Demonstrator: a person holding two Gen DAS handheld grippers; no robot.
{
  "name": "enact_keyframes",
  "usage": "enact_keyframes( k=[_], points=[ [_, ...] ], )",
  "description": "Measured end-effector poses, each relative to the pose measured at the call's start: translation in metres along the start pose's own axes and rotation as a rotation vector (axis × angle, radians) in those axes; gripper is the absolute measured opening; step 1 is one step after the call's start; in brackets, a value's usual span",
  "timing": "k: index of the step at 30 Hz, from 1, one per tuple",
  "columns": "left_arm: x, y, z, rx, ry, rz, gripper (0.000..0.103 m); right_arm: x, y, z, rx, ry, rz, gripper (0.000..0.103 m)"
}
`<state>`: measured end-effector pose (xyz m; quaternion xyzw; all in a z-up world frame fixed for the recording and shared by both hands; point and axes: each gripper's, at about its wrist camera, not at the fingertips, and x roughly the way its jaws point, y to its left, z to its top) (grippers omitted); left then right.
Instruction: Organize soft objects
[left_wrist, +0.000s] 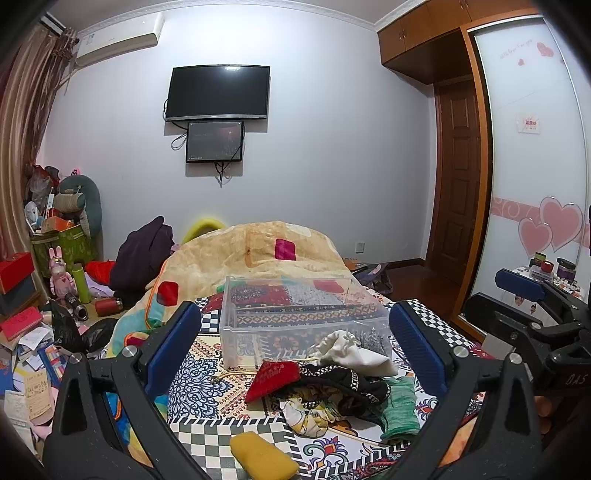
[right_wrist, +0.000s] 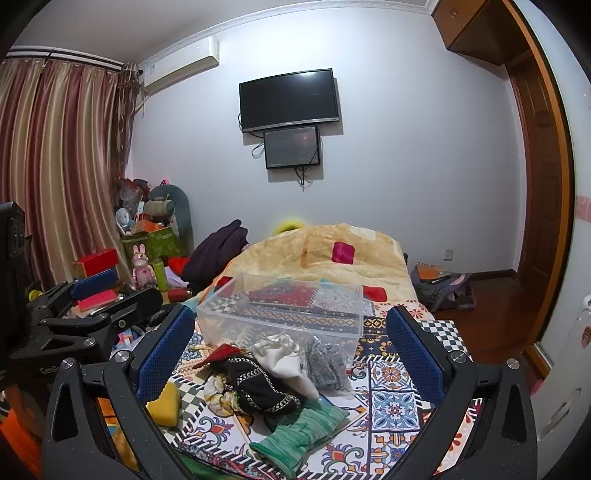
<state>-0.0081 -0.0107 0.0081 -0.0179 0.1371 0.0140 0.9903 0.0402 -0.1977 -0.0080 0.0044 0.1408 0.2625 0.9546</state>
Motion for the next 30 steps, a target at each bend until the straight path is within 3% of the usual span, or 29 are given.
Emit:
enact_keyframes(
  k=[21,30],
  points=[
    [-0.0031,0.0006,0.002,-0.001,-0.003,-0.001,0.103,-0.0034,0.002,0.0004,-0.003,-0.01,0.006,0.103],
    [-0.0036,0.0004,0.0008,0.015,0.021,-0.026,0.103,0.0022,-0.0041,-0.0004,0.015,0.029,0.014,0.103]
  ],
)
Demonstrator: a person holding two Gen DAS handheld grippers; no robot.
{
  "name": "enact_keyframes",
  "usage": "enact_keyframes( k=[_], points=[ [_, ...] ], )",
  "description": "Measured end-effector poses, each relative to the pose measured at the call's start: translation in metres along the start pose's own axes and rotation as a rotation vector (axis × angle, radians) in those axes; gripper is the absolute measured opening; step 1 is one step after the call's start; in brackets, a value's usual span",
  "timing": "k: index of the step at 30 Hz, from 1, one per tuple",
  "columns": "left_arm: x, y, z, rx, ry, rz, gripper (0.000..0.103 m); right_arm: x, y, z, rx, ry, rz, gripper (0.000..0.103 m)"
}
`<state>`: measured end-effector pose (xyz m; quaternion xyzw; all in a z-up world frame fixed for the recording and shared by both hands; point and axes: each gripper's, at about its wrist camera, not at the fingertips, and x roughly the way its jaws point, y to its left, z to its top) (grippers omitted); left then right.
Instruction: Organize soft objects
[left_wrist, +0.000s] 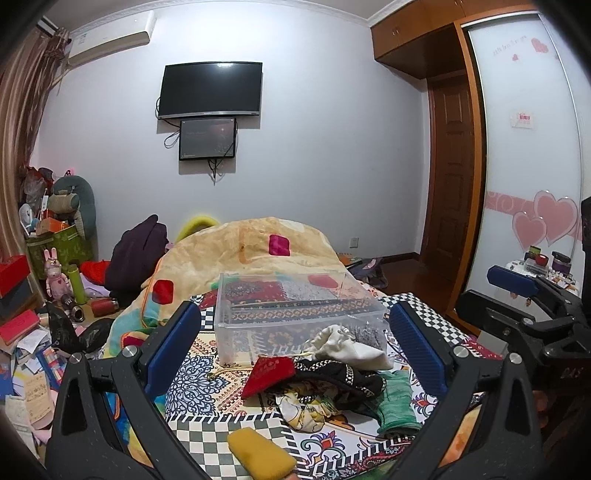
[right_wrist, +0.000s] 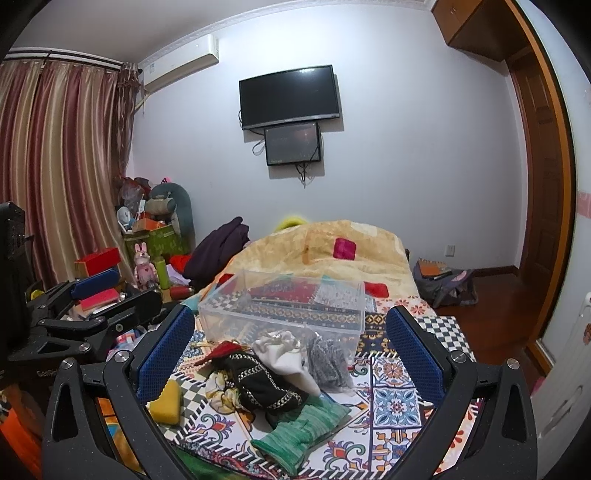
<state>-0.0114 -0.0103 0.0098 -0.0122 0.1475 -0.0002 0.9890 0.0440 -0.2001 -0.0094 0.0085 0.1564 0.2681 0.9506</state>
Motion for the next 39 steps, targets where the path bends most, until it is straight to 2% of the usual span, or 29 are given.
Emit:
enact_keyframes(
  k=[6,10,13,15,18,21,28,32,37,39],
  points=[
    [0.011,0.011,-0.01,-0.034,0.079,0.001,0.103,0.013,-0.006,-0.005,0.007,0.108,0.016,0.103],
    [0.026,0.019,-0.022,-0.052,0.17,0.007,0.089,0.029,-0.01,-0.017,0.0,0.211,0.018,0.103],
    [0.038,0.024,-0.032,-0.063,0.231,0.005,0.084,0.04,-0.014,-0.026,0.016,0.29,0.032,0.095],
    [0.045,0.028,-0.042,-0.073,0.279,0.0,0.081,0.052,-0.02,-0.036,0.039,0.371,0.047,0.082],
    [0.054,0.032,-0.057,-0.078,0.345,-0.003,0.077,0.068,-0.03,-0.052,0.079,0.48,0.065,0.072],
    [0.062,0.037,-0.073,-0.087,0.402,0.001,0.074,0.077,-0.034,-0.066,0.111,0.551,0.073,0.065],
    [0.074,0.05,-0.098,-0.111,0.503,0.025,0.067,0.087,-0.032,-0.081,0.104,0.637,0.053,0.062],
    [0.078,0.052,-0.109,-0.118,0.542,0.022,0.061,0.094,-0.031,-0.089,0.12,0.677,0.07,0.051],
    [0.078,0.05,-0.109,-0.116,0.525,0.007,0.049,0.096,-0.034,-0.091,0.142,0.675,0.07,0.035],
    [0.077,0.049,-0.108,-0.103,0.518,0.011,0.045,0.094,-0.038,-0.09,0.16,0.67,0.07,0.024]
  ],
)
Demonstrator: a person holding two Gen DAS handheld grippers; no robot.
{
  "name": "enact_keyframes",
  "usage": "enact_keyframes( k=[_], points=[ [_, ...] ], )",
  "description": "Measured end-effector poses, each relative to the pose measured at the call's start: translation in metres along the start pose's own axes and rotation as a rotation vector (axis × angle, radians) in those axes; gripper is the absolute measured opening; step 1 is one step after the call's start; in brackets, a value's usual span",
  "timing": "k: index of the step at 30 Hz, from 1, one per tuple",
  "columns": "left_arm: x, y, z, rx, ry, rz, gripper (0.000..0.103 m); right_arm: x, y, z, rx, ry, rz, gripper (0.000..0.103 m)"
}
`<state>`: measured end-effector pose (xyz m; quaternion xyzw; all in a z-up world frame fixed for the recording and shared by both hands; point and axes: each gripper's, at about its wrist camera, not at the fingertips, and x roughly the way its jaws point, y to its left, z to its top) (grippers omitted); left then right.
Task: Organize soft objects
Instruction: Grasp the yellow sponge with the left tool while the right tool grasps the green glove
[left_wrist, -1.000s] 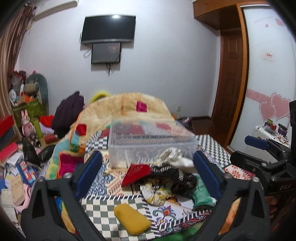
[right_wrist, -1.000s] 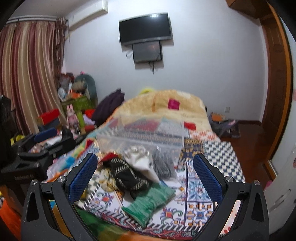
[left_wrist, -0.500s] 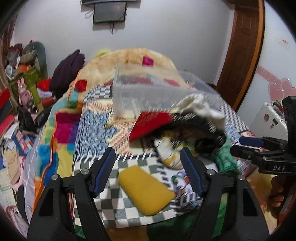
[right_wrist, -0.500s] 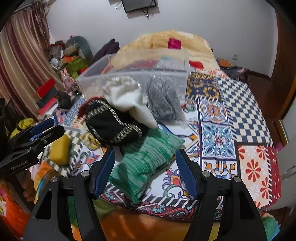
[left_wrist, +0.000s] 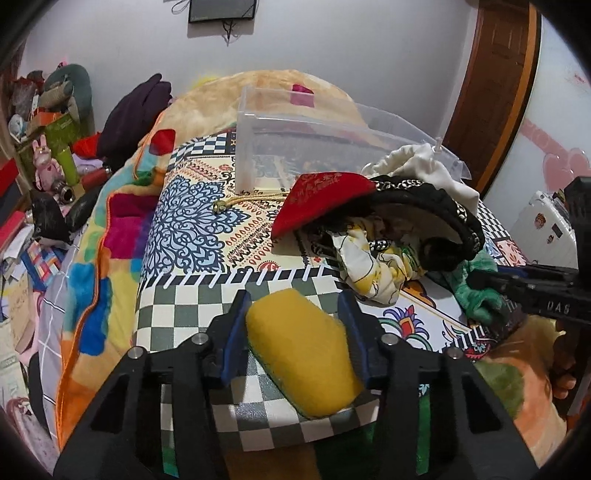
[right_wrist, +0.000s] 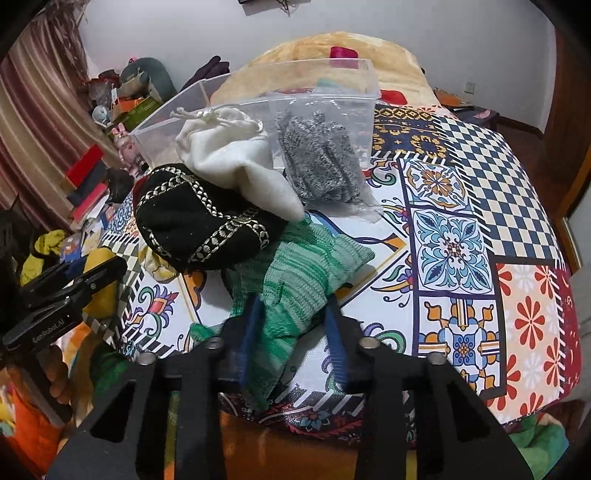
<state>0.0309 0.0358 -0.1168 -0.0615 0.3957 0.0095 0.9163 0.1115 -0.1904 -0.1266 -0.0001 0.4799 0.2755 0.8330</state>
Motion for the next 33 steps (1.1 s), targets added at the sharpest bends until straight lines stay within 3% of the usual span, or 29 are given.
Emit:
enact_keyframes(
  k=[6,18,25,33],
  points=[
    [-0.011,0.001,0.008,0.009,-0.038,0.005,0.041,-0.016,-0.006,0.0,0.019,-0.049,0.007,0.015],
    [-0.055,-0.011,0.054,0.054,-0.224,-0.013,0.041,-0.077,0.009,0.026,-0.024,-0.245,0.0,0.013],
    [-0.062,-0.019,0.088,0.064,-0.309,-0.032,0.041,-0.093,0.021,0.046,-0.07,-0.333,0.008,0.013],
    [-0.05,-0.016,0.123,0.045,-0.33,-0.049,0.041,-0.092,0.028,0.076,-0.117,-0.394,0.021,0.013]
  ],
)
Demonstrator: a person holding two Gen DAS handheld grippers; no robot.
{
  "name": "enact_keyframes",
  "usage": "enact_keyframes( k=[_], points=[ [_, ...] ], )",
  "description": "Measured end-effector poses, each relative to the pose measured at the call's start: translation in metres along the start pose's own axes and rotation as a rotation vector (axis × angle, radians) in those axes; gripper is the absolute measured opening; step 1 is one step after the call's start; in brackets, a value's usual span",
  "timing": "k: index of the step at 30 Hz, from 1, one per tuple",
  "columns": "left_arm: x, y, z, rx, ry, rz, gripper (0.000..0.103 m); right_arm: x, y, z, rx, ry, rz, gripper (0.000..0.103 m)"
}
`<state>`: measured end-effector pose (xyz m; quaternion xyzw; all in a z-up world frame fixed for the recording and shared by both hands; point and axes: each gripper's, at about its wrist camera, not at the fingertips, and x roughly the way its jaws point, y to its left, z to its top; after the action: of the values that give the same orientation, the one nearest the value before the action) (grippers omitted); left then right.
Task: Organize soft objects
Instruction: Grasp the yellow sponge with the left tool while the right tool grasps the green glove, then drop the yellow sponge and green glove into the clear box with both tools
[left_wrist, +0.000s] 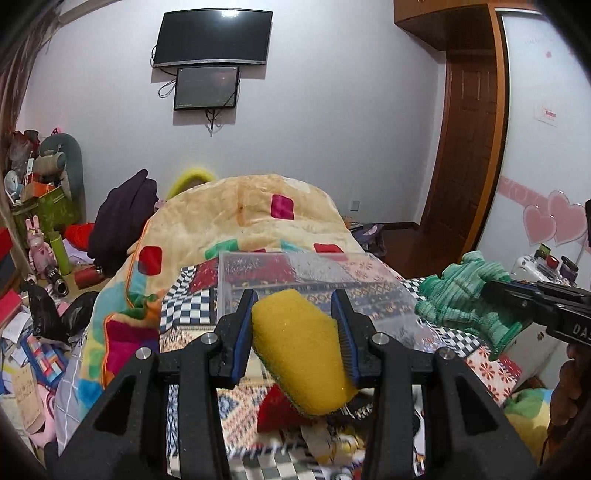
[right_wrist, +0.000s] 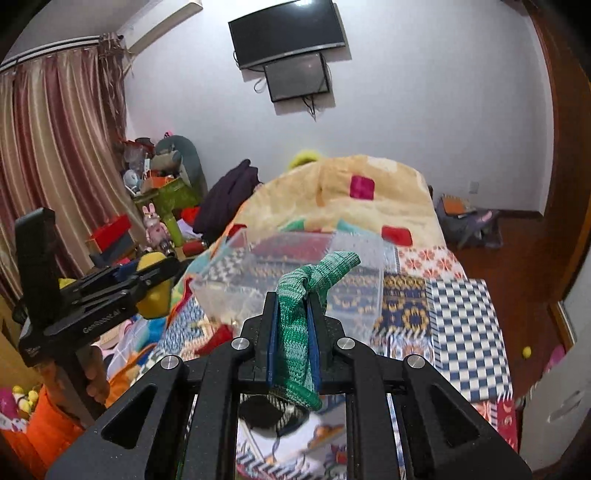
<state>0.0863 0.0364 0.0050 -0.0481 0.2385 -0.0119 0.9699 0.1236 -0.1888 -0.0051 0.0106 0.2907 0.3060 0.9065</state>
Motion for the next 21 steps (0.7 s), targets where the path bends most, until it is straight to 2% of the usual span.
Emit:
enact_keyframes(
  k=[5,10,21],
  points=[
    [0.028,0.009,0.012,-0.021,0.028,-0.005,0.041,0.018,-0.006,0.015,0.001,-0.022,0.003,0.013],
    [0.062,0.016,0.02,-0.025,0.08,0.0,0.041,0.044,-0.017,0.025,0.016,-0.002,-0.008,0.013],
    [0.137,0.013,0.011,0.008,0.242,0.013,0.041,0.113,-0.034,0.018,0.036,0.142,-0.043,0.013]
  ],
)
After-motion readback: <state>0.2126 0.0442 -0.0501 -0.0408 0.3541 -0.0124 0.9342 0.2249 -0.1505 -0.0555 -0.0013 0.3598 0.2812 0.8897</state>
